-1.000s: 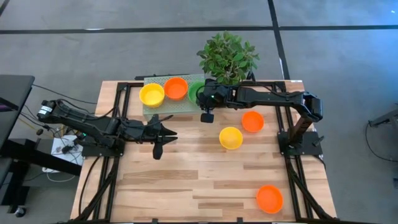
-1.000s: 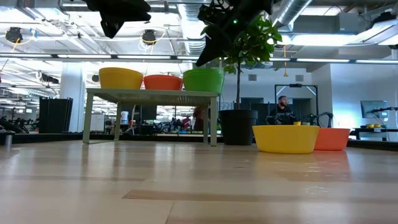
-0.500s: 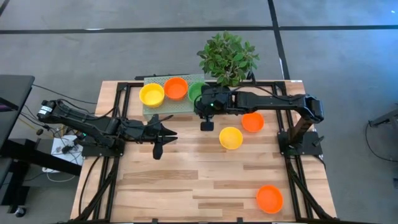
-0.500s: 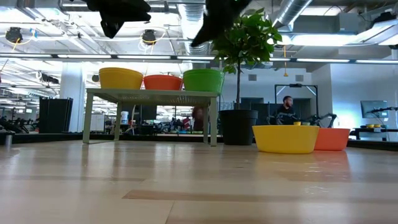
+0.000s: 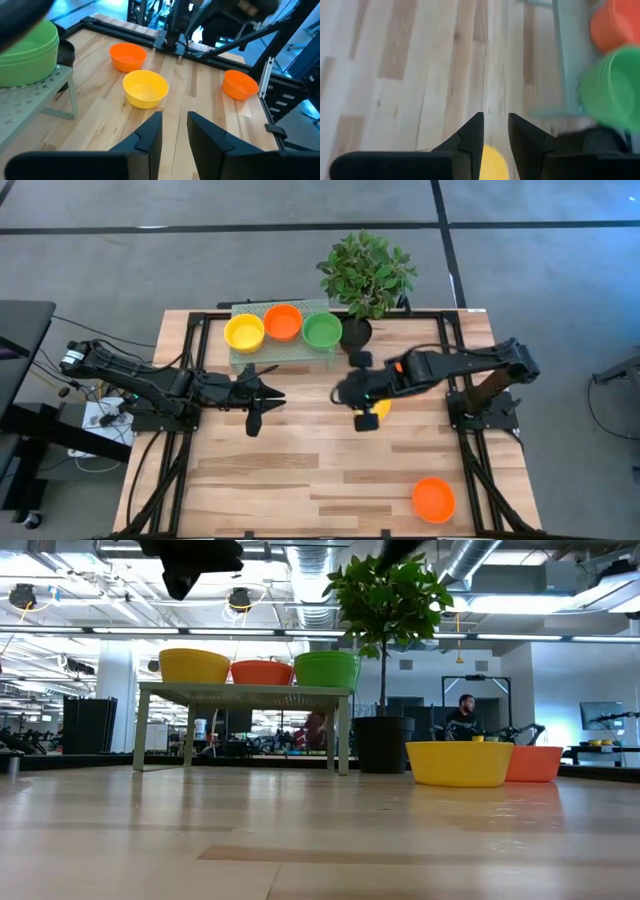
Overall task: Pick & Place Mini bowls
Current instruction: Stack the yellow bowl on top of the other yellow bowls on the shelf, then stack the orange bowl on top of the other orange bowls on the shelf
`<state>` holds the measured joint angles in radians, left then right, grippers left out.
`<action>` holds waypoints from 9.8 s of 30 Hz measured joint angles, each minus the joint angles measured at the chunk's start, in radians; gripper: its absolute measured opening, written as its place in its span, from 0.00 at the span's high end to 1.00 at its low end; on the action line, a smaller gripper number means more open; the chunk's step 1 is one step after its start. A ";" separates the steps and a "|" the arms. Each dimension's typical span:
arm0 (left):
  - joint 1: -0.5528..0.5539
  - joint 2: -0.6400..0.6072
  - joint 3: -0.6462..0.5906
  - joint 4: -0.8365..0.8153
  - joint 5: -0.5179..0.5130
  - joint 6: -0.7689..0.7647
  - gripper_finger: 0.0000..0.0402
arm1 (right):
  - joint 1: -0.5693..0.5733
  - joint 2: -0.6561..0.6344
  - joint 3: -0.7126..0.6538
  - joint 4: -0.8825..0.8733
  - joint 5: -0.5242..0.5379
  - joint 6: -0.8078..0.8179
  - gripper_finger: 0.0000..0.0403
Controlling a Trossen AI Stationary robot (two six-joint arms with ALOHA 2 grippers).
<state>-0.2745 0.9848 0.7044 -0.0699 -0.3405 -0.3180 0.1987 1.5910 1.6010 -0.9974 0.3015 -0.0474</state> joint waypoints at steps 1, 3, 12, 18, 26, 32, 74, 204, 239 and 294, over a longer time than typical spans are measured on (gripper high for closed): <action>-0.001 0.003 0.000 0.008 0.000 0.000 0.77 | 0.010 -0.027 -0.053 0.018 0.017 0.020 0.79; -0.008 0.008 0.000 0.014 0.000 0.000 0.77 | 0.025 -0.086 -0.165 0.062 0.033 0.077 0.79; -0.033 0.158 0.000 0.222 0.083 0.099 0.77 | 0.032 -0.357 -0.735 0.424 0.039 0.351 0.79; -0.006 0.282 0.000 0.396 0.148 0.215 0.77 | 0.033 -0.388 -0.934 0.587 0.011 0.431 0.79; 0.112 0.457 0.006 0.583 0.419 0.234 0.77 | 0.033 -0.376 -0.968 0.648 -0.026 0.470 0.79; 0.160 0.543 0.060 0.590 0.452 0.235 0.77 | 0.056 -0.361 -0.967 0.689 -0.087 0.468 0.79; 0.096 0.605 0.064 0.554 0.525 0.436 0.65 | 0.043 0.143 -0.617 0.878 -0.371 0.249 0.99; 0.234 0.065 0.221 -0.347 0.116 0.386 0.75 | 0.132 0.189 -0.430 0.601 -0.297 0.250 0.84; 0.074 0.063 -0.086 0.166 0.117 0.341 0.75 | 0.042 -0.452 -0.825 0.061 0.088 0.785 0.84; 0.074 0.063 -0.085 0.176 0.117 0.335 0.75 | -0.417 -0.225 -0.826 0.198 -0.203 0.572 0.84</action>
<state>-0.2008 1.0481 0.6189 0.1062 -0.2234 0.0174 -0.2180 1.3659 0.7746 -0.7997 0.0984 0.5242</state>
